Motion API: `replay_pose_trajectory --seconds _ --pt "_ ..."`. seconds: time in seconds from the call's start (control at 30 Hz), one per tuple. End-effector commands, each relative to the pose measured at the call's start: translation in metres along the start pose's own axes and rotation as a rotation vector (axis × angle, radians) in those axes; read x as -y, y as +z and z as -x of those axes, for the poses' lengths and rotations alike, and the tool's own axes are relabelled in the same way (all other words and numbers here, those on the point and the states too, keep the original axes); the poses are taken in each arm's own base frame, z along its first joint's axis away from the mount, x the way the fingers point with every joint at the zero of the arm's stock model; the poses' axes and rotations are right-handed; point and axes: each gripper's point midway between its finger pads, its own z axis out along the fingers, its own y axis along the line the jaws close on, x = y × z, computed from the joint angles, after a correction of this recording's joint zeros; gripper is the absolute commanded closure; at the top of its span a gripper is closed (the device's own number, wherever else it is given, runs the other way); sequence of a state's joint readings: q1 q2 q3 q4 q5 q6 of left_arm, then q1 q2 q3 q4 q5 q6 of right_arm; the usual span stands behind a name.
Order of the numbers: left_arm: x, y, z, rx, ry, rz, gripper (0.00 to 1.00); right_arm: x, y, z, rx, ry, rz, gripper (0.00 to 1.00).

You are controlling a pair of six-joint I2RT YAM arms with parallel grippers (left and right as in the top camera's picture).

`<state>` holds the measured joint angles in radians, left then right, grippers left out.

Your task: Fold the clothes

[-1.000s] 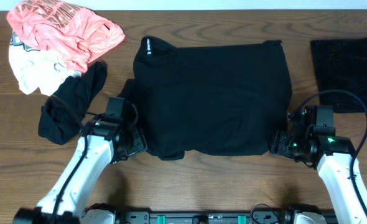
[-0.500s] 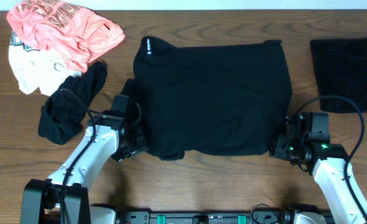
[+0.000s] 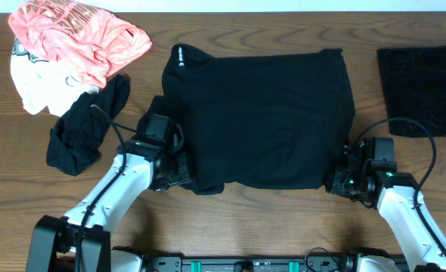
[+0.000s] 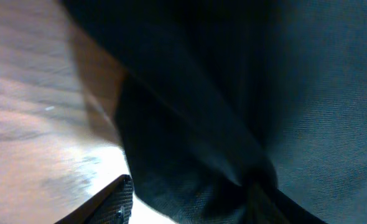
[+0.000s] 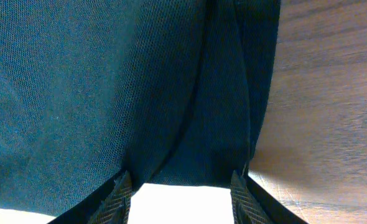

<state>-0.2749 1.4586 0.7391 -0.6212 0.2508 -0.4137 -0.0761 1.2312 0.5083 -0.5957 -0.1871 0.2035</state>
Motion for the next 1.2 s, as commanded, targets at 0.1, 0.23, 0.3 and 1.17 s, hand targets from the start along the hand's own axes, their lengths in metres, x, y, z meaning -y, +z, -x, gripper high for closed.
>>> replay_pose_trajectory --seconds 0.1,0.23,0.3,1.17 --pt "0.014 0.006 -0.007 -0.005 0.078 -0.02 0.42 -0.003 0.002 0.002 0.009 0.003 0.015 0.49" --pt "0.019 0.007 -0.004 0.009 0.094 -0.029 0.42 -0.005 0.003 0.011 0.046 -0.005 0.023 0.55" --pt "0.019 0.007 -0.003 0.013 0.095 -0.031 0.42 -0.005 0.004 0.011 0.043 -0.004 0.022 0.57" --pt "0.018 0.013 -0.004 -0.002 0.092 -0.023 0.58 0.026 0.024 0.006 -0.003 0.167 -0.138 0.67"
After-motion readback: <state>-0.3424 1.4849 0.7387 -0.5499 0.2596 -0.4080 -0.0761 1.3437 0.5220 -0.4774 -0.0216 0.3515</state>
